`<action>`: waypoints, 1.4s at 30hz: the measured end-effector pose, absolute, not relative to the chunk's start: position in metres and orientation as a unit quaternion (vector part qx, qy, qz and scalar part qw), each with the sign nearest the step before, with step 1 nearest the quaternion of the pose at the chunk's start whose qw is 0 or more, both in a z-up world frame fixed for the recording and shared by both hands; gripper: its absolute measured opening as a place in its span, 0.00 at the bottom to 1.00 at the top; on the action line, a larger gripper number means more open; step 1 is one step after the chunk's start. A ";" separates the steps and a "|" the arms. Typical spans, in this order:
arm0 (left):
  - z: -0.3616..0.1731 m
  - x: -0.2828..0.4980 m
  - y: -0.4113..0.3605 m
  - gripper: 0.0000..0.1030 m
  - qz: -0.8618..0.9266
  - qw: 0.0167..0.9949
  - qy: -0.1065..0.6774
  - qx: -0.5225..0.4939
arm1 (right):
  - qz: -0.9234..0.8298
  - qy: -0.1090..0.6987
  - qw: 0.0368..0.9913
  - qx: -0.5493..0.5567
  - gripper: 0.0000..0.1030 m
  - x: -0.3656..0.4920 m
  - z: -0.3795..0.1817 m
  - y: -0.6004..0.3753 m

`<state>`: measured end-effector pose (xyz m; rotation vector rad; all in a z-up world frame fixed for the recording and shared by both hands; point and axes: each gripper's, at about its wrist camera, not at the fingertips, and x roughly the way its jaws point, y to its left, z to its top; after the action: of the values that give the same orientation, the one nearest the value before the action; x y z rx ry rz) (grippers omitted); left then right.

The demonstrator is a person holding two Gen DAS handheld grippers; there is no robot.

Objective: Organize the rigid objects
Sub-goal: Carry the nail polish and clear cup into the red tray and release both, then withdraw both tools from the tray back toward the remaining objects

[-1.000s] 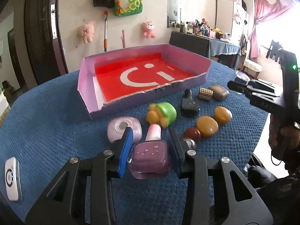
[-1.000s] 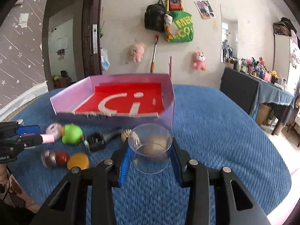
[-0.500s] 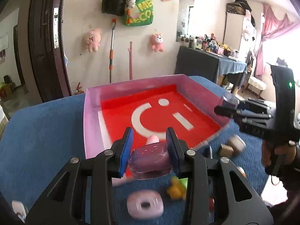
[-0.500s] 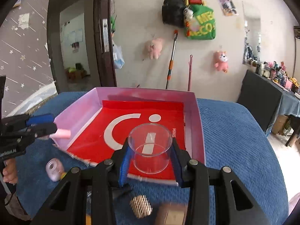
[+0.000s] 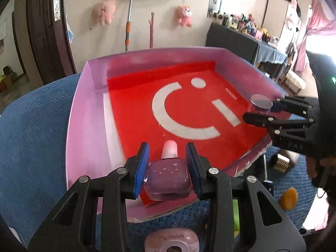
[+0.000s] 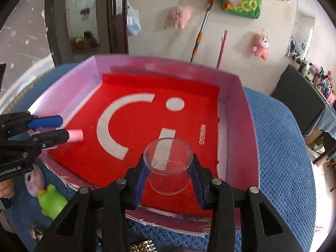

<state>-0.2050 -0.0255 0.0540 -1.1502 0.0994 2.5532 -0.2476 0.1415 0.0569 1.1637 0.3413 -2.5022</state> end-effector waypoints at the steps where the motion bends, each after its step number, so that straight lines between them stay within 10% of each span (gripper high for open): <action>1: 0.052 -0.204 -0.025 0.33 0.897 0.169 0.038 -0.407 | -0.882 0.124 0.181 0.417 0.40 -0.249 0.055 0.141; 28: 0.037 -0.217 -0.024 0.34 0.875 0.169 0.043 -0.451 | -0.852 0.171 0.176 0.463 0.40 -0.258 0.041 0.130; 42: 0.052 -0.208 -0.026 0.53 0.878 0.189 0.011 -0.440 | -0.860 0.159 0.186 0.448 0.53 -0.250 0.049 0.131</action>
<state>-0.2081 -0.0264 0.0517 -1.2368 0.0298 2.4682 -0.2498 0.1309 0.0494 1.2630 0.4473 -2.4212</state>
